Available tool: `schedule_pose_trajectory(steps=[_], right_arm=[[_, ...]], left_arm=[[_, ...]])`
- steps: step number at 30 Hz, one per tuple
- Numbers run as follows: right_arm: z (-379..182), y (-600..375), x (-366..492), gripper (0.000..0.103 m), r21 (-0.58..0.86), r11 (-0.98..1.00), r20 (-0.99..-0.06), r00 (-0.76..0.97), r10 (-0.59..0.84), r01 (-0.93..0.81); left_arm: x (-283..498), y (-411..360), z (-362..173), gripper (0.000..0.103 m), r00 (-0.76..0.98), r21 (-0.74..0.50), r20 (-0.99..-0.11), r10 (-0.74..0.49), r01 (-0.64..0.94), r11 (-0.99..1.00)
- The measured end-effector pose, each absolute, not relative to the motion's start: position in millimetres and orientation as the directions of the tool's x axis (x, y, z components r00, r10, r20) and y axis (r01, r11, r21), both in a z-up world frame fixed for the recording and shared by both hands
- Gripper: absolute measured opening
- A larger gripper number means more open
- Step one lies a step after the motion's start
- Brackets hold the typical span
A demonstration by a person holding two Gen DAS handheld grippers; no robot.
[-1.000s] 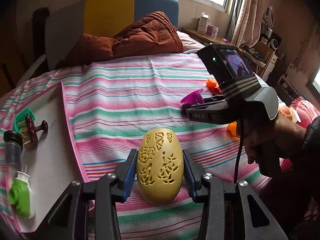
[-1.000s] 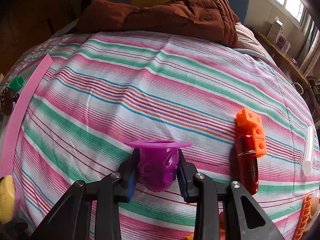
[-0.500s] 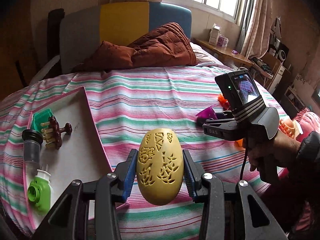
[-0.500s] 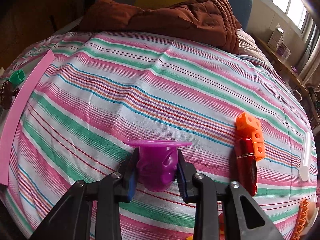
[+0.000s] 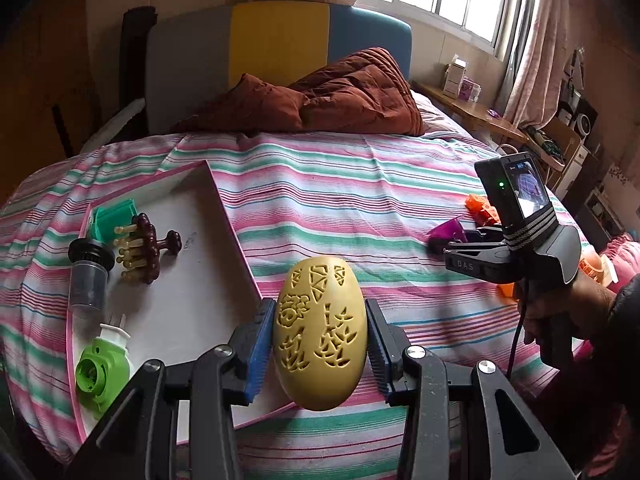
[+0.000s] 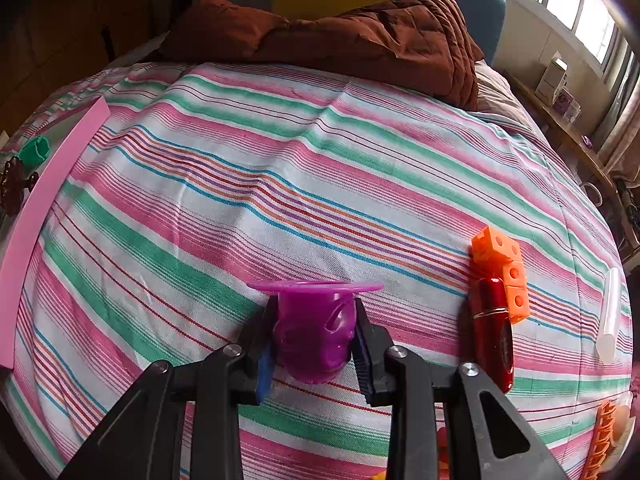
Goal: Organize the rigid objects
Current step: 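Carry the yellow egg toward the tray with the left tool while the right tool holds the purple cup, then lower the yellow egg into the tray beside the comb and open the left tool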
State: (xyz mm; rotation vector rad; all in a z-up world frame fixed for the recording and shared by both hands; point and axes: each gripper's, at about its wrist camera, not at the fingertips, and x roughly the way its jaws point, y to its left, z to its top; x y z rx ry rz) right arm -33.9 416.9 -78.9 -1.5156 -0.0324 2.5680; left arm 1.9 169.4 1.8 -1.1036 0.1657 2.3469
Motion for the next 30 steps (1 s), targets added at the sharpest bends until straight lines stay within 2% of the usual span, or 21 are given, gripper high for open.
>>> schedule_pose_trajectory(steps=[22, 26, 30], right_arm=[[-80, 411, -34, 0.031, -0.144, -0.984, -0.862, -0.474, 0.179, -0.108], [-79, 412, -34, 0.031, -0.146, -0.983, -0.862, -0.473, 0.180, -0.108], [-80, 412, -35, 0.031, -0.148, -0.983, -0.863, -0.472, 0.180, -0.105]], left_arm=[[-22, 130, -13, 0.044, -0.541, -0.098, -0.770, 0.339, -0.425, -0.900], [-53, 110, -9, 0.044, -0.488, -0.216, -0.781, 0.389, -0.374, -0.902], [-88, 93, 0, 0.044, -0.501, -0.245, -0.777, 0.381, -0.317, -0.916]])
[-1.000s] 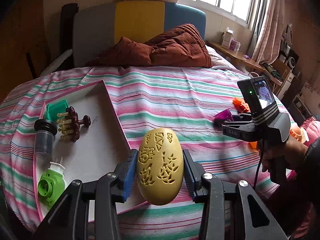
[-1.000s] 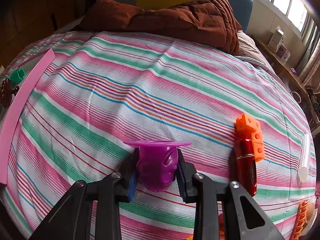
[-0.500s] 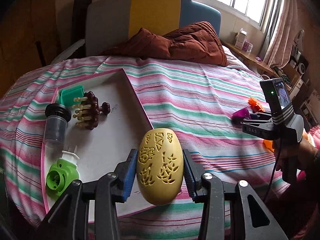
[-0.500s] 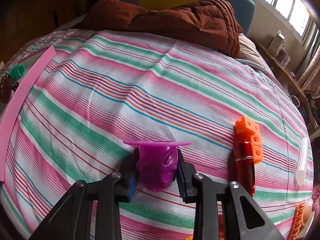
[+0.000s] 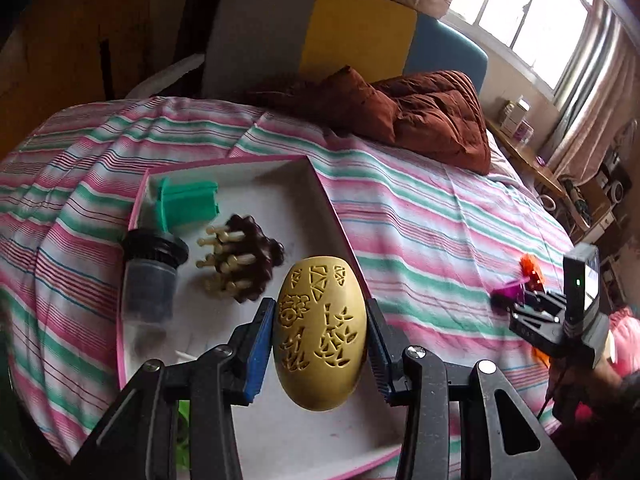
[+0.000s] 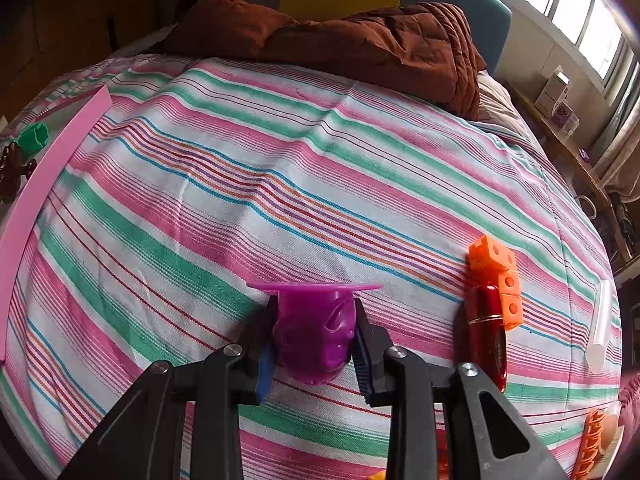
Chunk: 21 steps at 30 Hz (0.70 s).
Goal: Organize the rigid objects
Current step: 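Lower the yellow egg into the tray beside the comb and open the left tool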
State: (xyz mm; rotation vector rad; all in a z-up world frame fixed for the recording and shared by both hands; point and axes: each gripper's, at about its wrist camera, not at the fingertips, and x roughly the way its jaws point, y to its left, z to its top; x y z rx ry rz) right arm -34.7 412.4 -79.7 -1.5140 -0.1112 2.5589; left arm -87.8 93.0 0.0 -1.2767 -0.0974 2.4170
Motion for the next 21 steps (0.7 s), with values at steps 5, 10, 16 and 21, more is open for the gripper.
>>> schedule_pose_trajectory(steps=[5, 10, 16, 21], right_arm=[[-80, 412, -37, 0.031, -0.156, -0.983, -0.864, -0.468, 0.184, -0.098], [-80, 414, -39, 0.031, -0.160, -0.983, -0.865, -0.466, 0.184, -0.093], [-80, 413, -39, 0.031, -0.164, -0.982, -0.866, -0.463, 0.186, -0.089], [-80, 413, -40, 0.031, -0.163, -0.983, -0.867, -0.462, 0.186, -0.089]], left_arm=[[-127, 91, 0, 0.044, -0.495, -0.267, -0.783, 0.376, -0.278, -0.923], [-152, 107, -5, 0.044, -0.529, -0.232, -0.781, 0.331, -0.247, -0.941], [-169, 120, -1, 0.044, -0.530, -0.248, -0.773, 0.349, -0.254, -0.935], [-173, 124, -6, 0.044, -0.477, -0.300, -0.782, 0.402, -0.277, -0.913]])
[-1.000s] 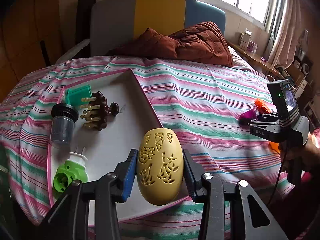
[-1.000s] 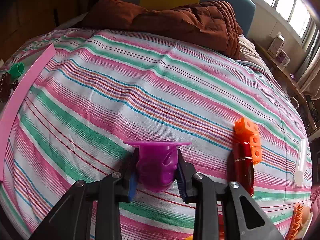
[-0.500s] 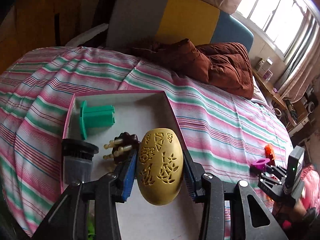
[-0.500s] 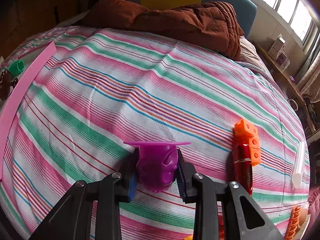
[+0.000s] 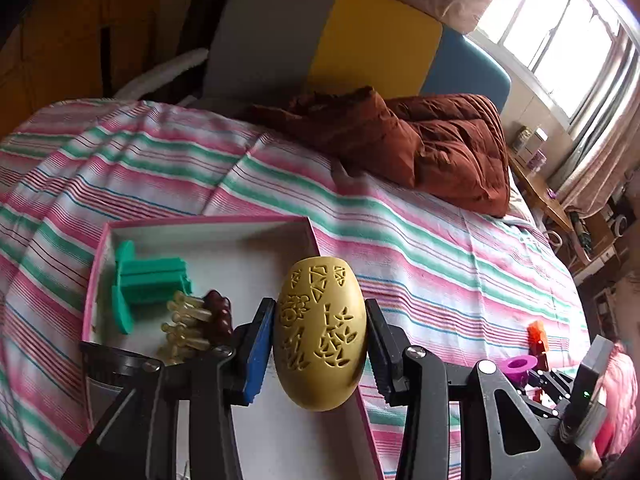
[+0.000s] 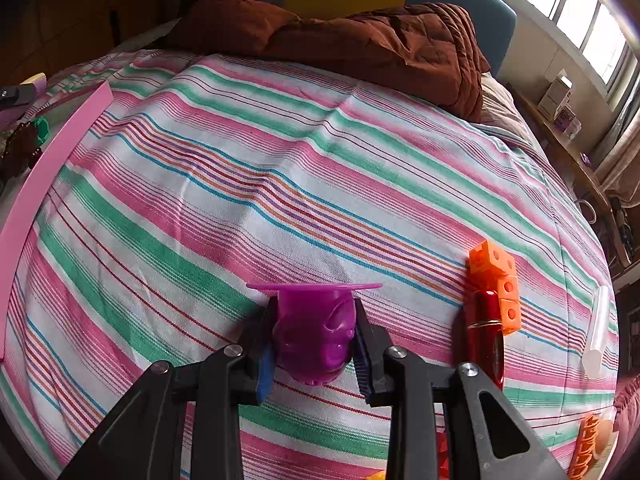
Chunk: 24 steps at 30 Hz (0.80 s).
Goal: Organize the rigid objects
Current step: 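Lower the yellow egg into the tray beside the comb and open the left tool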
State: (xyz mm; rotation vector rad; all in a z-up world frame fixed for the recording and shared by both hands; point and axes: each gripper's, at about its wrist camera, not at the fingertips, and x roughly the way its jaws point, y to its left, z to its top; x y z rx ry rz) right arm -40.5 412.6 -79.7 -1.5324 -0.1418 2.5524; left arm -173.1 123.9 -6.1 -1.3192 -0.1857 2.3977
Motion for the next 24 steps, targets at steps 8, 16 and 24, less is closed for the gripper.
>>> schedule_pose_trajectory(steps=[8, 16, 24], right_arm=[[-80, 412, -41, 0.031, -0.170, -0.982, -0.867, -0.460, 0.191, -0.088], [-80, 411, -41, 0.031, -0.175, -0.981, -0.865, -0.462, 0.194, -0.084], [-81, 408, -39, 0.031, -0.188, -0.979, -0.859, -0.470, 0.203, -0.079]], left_arm=[[-171, 128, -34, 0.049, -0.451, -0.247, -0.826, 0.338, -0.251, -0.936], [-149, 126, -19, 0.050, -0.542, -0.156, -0.792, 0.282, -0.268, -0.951], [-108, 122, 0, 0.058, -0.618, -0.100, -0.743, 0.258, -0.279, -0.955]])
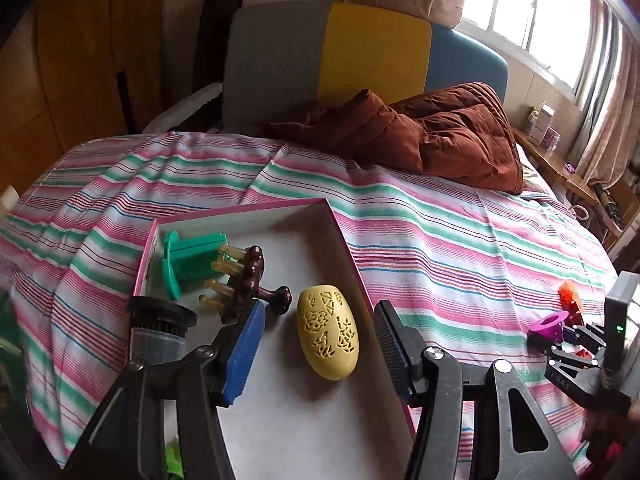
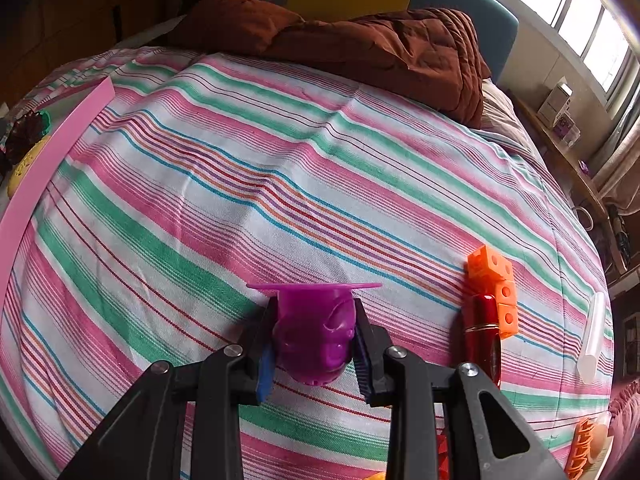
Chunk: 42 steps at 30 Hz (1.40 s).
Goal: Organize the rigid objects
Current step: 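Lower the yellow egg into the tray beside the comb and open the left tool, then withdraw the left tool from the tray while the right tool holds the purple cup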
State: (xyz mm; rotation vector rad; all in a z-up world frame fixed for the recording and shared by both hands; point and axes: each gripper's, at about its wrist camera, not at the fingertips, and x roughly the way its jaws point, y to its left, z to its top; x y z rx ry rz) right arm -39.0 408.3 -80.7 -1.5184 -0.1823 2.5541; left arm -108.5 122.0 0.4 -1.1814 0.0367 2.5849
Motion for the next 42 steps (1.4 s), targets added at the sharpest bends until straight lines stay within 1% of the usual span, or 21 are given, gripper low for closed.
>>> schedule_pose_trajectory(steps=[8, 16, 30, 37, 42], right_arm=[[-82, 407, -39, 0.031, -0.199, -0.977, -0.854, -0.476, 0.210, -0.074], [-82, 407, -39, 0.031, -0.195, -0.978, -0.854, -0.477, 0.207, -0.076], [-83, 410, -38, 0.031, -0.178, -0.979, -0.853, -0.480, 0.204, -0.099], [-82, 415, -41, 0.031, -0.133, -0.973, -0.871, -0.446, 0.206, -0.190], [-80, 407, -37, 0.031, -0.143, -0.950, -0.871, -0.421, 0.254, -0.278]], left_arm=[[-73, 113, 3, 0.058, -0.622, -0.103, -0.738, 0.261, -0.279, -0.955], [-48, 109, 2, 0.058, -0.631, -0.074, -0.735, 0.248, -0.290, -0.954], [-33, 90, -1, 0.058, -0.637, -0.072, -0.734, 0.235, -0.270, -0.960], [-32, 76, 2, 0.058, -0.645, -0.074, -0.730, 0.224, -0.252, -0.965], [-30, 69, 4, 0.058, -0.652, -0.074, -0.725, 0.223, -0.247, -0.966]])
